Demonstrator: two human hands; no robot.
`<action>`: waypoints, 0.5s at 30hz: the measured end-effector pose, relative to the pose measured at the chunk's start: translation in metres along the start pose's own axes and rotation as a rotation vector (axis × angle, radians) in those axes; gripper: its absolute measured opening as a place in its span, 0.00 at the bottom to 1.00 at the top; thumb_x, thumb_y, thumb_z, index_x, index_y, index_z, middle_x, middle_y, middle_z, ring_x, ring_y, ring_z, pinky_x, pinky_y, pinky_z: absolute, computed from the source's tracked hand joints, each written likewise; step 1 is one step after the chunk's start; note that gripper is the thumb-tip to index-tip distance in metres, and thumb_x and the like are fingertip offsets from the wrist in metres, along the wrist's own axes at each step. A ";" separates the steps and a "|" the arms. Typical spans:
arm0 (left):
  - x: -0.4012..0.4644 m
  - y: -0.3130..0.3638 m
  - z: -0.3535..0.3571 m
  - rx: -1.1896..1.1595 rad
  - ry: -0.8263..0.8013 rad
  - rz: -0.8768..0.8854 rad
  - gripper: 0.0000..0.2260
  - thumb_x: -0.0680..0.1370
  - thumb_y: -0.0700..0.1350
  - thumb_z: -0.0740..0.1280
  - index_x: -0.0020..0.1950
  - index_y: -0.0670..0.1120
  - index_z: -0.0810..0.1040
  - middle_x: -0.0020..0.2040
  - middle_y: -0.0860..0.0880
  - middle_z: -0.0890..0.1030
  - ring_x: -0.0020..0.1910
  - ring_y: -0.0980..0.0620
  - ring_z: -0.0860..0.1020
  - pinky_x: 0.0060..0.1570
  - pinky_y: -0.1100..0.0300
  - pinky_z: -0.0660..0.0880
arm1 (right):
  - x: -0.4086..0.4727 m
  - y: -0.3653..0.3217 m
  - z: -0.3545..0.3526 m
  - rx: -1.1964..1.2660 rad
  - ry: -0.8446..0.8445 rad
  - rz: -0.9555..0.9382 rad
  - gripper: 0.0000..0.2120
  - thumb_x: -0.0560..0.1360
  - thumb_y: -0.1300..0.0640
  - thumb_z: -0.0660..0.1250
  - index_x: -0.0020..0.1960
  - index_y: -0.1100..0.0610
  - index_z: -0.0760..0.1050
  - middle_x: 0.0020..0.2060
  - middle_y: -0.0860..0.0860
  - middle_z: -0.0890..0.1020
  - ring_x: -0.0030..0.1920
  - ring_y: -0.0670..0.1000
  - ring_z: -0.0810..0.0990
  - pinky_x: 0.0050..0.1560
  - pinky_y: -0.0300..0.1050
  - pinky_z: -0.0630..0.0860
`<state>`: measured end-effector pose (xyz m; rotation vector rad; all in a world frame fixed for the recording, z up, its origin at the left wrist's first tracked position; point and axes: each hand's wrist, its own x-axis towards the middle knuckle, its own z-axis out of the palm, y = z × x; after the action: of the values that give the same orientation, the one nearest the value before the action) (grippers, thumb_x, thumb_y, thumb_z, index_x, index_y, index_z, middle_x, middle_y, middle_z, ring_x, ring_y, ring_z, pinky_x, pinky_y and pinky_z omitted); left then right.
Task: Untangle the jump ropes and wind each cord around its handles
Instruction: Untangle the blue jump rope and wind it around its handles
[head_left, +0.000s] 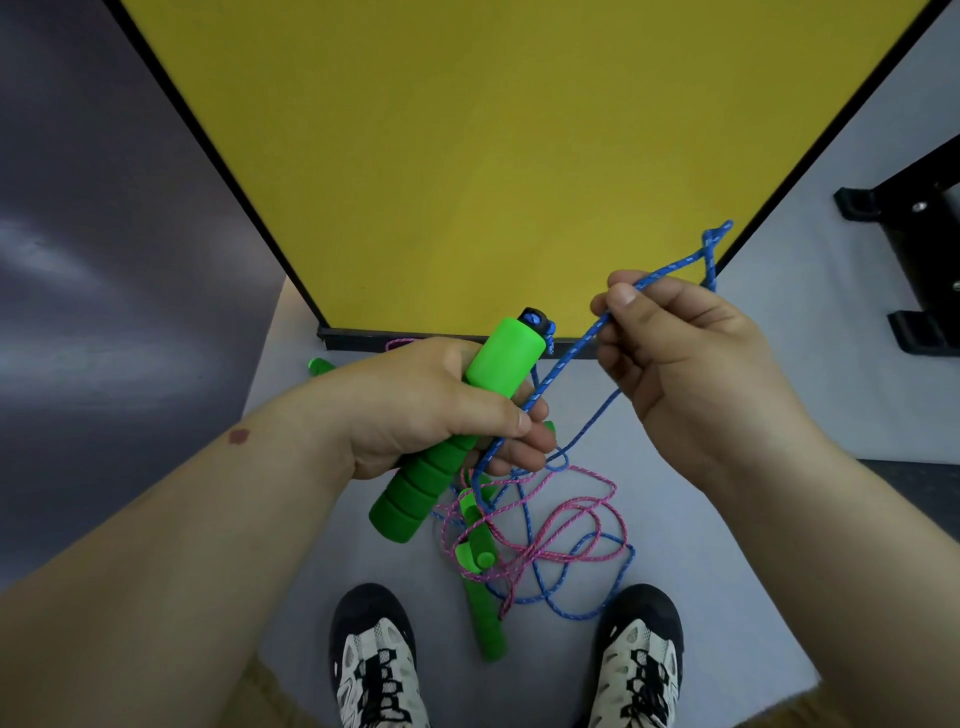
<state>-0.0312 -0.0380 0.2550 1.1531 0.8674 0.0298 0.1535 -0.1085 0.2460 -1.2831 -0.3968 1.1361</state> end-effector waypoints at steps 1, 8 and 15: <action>0.000 0.000 0.000 0.002 0.000 0.000 0.06 0.78 0.32 0.67 0.54 0.36 0.76 0.48 0.37 0.85 0.46 0.43 0.85 0.44 0.54 0.81 | 0.000 0.000 0.000 0.008 0.000 0.003 0.03 0.78 0.62 0.69 0.48 0.59 0.82 0.43 0.54 0.84 0.37 0.48 0.78 0.42 0.40 0.78; 0.000 0.001 0.000 -0.053 0.013 -0.005 0.04 0.78 0.33 0.67 0.51 0.40 0.77 0.47 0.39 0.86 0.43 0.46 0.85 0.41 0.57 0.81 | -0.008 0.006 0.007 -0.081 -0.209 0.167 0.17 0.71 0.52 0.71 0.55 0.62 0.79 0.37 0.50 0.83 0.36 0.47 0.78 0.37 0.39 0.76; 0.001 0.002 0.003 -0.065 0.033 -0.010 0.07 0.78 0.33 0.67 0.55 0.39 0.77 0.46 0.40 0.86 0.42 0.47 0.86 0.42 0.57 0.82 | -0.011 0.012 0.007 -0.203 -0.285 0.127 0.15 0.68 0.50 0.76 0.49 0.59 0.82 0.38 0.52 0.82 0.39 0.49 0.77 0.41 0.43 0.73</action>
<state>-0.0283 -0.0392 0.2562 1.0904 0.8949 0.0681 0.1382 -0.1156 0.2413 -1.3390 -0.6626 1.4212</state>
